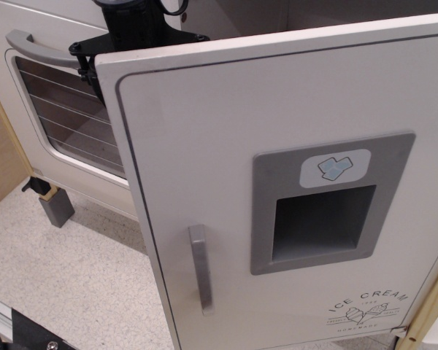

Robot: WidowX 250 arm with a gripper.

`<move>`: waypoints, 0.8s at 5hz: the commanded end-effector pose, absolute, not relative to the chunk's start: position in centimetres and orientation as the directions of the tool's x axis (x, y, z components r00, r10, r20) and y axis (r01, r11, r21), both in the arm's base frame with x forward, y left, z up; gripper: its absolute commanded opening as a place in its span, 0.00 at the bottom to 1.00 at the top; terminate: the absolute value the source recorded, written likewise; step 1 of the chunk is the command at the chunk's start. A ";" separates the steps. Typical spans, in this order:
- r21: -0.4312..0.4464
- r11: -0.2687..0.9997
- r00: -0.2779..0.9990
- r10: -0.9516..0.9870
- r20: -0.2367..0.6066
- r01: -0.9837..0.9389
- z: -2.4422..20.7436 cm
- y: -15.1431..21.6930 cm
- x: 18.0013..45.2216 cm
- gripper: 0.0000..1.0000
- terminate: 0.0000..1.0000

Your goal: Close fridge

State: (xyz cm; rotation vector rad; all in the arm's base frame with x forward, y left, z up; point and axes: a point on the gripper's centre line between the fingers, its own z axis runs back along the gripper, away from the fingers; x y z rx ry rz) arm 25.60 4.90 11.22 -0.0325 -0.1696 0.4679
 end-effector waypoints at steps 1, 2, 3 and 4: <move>-0.070 0.892 0.879 0.451 0.155 -0.446 11.2 4.9 25.6 1.00 0.00; -0.074 0.872 0.854 0.489 0.180 -0.484 11.3 6.8 25.3 1.00 0.00; -0.061 0.881 0.863 0.473 0.177 -0.470 11.7 8.1 23.7 1.00 0.00; -0.039 0.909 0.889 0.414 0.195 -0.415 12.0 8.7 21.2 1.00 0.00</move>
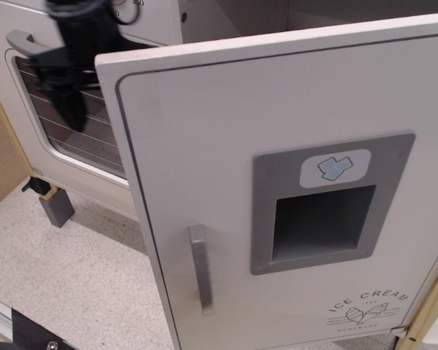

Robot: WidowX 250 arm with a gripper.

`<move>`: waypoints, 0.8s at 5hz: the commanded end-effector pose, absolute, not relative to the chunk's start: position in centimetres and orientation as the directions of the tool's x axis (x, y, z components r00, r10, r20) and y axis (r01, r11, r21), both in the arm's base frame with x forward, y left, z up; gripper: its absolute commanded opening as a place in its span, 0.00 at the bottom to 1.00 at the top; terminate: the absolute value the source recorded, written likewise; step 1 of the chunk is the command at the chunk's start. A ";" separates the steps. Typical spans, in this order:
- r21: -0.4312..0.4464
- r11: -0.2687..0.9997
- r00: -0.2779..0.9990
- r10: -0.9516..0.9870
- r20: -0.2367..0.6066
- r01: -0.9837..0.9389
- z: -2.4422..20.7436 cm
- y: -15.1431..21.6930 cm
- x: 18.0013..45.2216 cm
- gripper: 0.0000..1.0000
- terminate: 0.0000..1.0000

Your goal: Close fridge

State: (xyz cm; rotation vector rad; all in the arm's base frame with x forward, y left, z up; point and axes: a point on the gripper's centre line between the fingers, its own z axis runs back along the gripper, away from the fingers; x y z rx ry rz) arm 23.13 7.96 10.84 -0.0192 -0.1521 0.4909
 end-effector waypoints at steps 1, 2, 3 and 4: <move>-0.022 0.925 0.906 0.376 0.192 -0.379 12.1 9.5 19.3 1.00 0.00; -0.005 0.930 0.913 0.363 0.189 -0.369 12.4 10.1 18.1 1.00 0.00; 0.032 0.933 0.920 0.348 0.182 -0.359 12.2 10.6 16.9 1.00 0.00; 0.038 0.956 0.943 0.281 0.178 -0.292 11.8 9.8 15.3 1.00 0.00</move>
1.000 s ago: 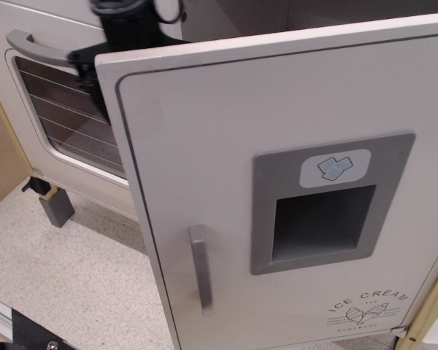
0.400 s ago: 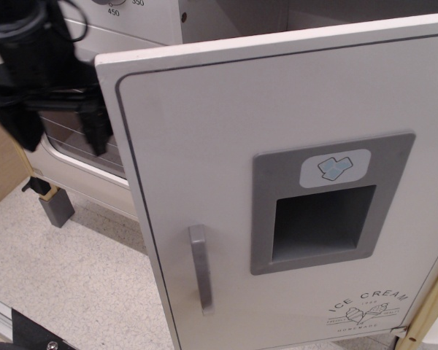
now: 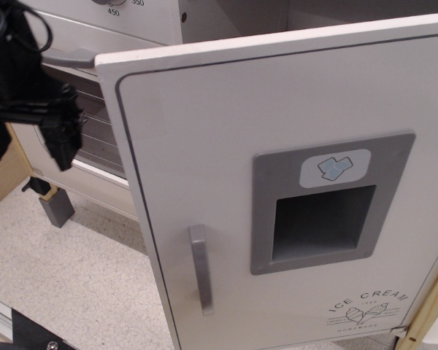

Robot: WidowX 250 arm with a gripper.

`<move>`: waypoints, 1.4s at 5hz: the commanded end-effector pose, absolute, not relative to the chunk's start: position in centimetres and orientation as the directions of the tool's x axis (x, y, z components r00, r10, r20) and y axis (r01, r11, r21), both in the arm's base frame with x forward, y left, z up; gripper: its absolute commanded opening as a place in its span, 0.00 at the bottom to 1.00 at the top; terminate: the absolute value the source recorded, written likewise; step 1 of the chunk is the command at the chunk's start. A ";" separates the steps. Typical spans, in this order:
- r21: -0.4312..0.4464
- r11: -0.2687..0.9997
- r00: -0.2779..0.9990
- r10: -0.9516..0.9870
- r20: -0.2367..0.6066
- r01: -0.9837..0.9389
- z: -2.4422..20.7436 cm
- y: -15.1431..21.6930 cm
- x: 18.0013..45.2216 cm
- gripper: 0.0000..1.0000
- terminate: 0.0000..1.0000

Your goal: Close fridge

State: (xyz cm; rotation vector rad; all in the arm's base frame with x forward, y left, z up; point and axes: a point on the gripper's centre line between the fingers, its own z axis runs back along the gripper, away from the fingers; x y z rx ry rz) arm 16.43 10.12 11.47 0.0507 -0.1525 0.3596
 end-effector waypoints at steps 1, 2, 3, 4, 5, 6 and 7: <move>0.039 0.969 0.961 0.237 0.144 -0.245 11.8 8.6 14.7 1.00 0.00; 0.023 0.973 0.964 0.226 0.138 -0.231 12.1 7.4 14.5 1.00 0.00; -0.011 0.980 0.972 0.198 0.126 -0.198 12.5 5.9 14.4 1.00 0.00; -0.037 0.986 0.978 0.165 0.128 -0.161 12.7 4.0 14.4 1.00 0.00; -0.055 0.989 0.976 0.144 0.160 -0.137 12.9 2.1 14.5 1.00 0.00; -0.084 0.976 0.953 0.214 0.215 -0.200 13.4 1.7 16.2 1.00 0.00; -0.103 0.954 0.911 0.298 0.284 -0.280 13.7 2.3 17.8 1.00 0.00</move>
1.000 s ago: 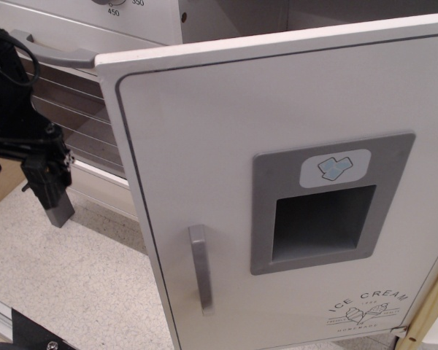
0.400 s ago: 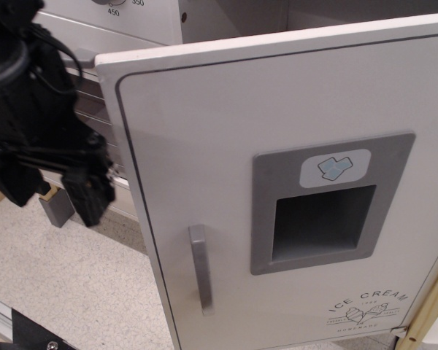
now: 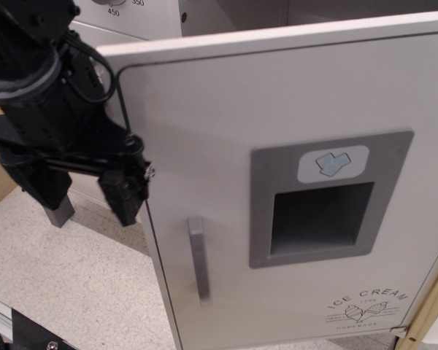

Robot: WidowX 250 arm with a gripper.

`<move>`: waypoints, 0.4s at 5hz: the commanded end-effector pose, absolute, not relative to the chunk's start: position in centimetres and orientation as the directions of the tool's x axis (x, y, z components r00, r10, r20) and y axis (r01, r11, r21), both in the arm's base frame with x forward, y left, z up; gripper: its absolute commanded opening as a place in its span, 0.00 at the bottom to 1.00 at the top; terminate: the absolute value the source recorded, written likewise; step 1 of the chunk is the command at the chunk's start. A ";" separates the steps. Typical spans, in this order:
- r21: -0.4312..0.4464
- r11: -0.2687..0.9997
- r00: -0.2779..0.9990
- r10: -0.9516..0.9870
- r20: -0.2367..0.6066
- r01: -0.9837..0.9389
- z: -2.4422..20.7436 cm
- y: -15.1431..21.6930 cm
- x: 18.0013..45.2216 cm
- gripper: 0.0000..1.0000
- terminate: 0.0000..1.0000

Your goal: Close fridge

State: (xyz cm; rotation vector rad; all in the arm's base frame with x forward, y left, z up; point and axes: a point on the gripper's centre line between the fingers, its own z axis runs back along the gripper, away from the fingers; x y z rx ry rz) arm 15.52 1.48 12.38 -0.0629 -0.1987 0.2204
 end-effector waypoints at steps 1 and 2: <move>-0.107 0.938 0.880 0.346 0.325 -0.329 14.0 2.9 19.1 1.00 0.00; -0.115 0.919 0.859 0.393 0.328 -0.376 14.4 3.6 20.8 1.00 0.00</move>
